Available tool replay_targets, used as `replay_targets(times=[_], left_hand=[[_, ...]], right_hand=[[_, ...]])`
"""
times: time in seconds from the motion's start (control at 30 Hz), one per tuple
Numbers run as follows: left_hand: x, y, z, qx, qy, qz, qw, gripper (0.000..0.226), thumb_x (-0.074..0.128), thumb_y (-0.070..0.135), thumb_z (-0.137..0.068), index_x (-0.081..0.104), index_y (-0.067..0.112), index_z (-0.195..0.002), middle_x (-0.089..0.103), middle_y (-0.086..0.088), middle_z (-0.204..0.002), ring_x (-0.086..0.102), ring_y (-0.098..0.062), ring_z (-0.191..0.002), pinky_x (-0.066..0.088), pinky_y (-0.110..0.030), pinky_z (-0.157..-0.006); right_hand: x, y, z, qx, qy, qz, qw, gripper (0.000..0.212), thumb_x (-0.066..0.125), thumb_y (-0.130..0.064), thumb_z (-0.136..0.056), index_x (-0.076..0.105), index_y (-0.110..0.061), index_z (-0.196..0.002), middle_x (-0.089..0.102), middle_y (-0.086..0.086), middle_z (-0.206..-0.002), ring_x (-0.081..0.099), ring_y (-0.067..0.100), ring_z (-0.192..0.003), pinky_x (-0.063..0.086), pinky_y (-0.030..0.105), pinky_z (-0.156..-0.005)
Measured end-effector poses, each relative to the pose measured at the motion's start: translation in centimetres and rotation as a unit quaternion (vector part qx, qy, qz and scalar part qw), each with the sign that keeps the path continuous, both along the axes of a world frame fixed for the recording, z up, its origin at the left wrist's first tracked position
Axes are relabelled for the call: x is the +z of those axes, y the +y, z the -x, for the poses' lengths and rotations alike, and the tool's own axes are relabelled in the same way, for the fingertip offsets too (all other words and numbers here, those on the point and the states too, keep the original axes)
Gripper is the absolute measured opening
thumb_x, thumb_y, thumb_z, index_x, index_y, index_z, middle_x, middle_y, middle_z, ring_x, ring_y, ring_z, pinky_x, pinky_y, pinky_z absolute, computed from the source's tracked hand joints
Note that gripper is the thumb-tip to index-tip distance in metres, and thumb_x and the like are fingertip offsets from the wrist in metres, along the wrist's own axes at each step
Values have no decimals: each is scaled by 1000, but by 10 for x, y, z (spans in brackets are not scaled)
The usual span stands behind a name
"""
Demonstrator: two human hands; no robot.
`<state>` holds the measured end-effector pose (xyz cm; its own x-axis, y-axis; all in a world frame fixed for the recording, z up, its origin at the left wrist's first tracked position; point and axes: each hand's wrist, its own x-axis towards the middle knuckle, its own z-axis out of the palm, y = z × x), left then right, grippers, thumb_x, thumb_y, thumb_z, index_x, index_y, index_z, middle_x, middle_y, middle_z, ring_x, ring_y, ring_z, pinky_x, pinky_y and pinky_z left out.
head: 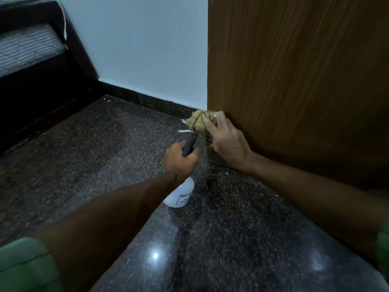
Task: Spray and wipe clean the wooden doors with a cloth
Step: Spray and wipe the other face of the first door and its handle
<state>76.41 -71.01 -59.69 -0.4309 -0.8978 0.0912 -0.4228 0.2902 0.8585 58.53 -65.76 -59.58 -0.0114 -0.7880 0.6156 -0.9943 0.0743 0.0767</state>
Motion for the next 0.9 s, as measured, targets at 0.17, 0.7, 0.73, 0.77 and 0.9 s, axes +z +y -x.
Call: replay_targets(times=[0.17, 0.7, 0.73, 0.77, 0.9], left_hand=[[1, -1, -1, -17, -15, 7, 1000, 55, 54, 59, -71, 65, 6, -70, 67, -17, -63, 65, -42, -60, 58, -55, -56], [-11, 26, 38, -89, -26, -20, 995, 40, 61, 39, -79, 64, 2, -64, 56, -9, -53, 44, -18, -45, 34, -31, -48], [-8, 27, 38, -86, -19, -19, 996, 39, 63, 35, -82, 65, -1, -65, 57, -12, -54, 44, -17, -45, 34, -31, -47], [-6, 27, 38, -83, -15, -16, 996, 38, 66, 30, -84, 65, -3, -66, 57, -12, -53, 43, -15, -44, 34, -29, -45], [-5, 21, 31, -73, -12, -17, 997, 37, 67, 27, -89, 64, -7, -73, 61, -21, -61, 48, -17, -50, 37, -35, -47]], right_hand=[[-58, 20, 1, -4, 229, -207, 951, 44, 33, -5, -95, 71, -19, -113, 63, 2, -112, 61, 15, -78, 50, 25, -54], [-82, 59, 32, -23, 322, -325, 889, 33, 42, -25, -105, 74, -18, -106, 46, 15, -114, 55, 30, -95, 51, 38, -60], [-83, 63, 37, -20, 327, -323, 888, 35, 39, -25, -108, 73, -15, -107, 47, 15, -115, 55, 31, -93, 50, 38, -58], [-84, 66, 40, -23, 330, -315, 889, 40, 34, -21, -109, 72, -13, -106, 50, 15, -115, 56, 30, -91, 49, 37, -56], [-76, 43, 28, -48, 300, -271, 913, 54, 16, -2, -107, 70, -11, -109, 55, 13, -110, 58, 27, -87, 54, 36, -60]])
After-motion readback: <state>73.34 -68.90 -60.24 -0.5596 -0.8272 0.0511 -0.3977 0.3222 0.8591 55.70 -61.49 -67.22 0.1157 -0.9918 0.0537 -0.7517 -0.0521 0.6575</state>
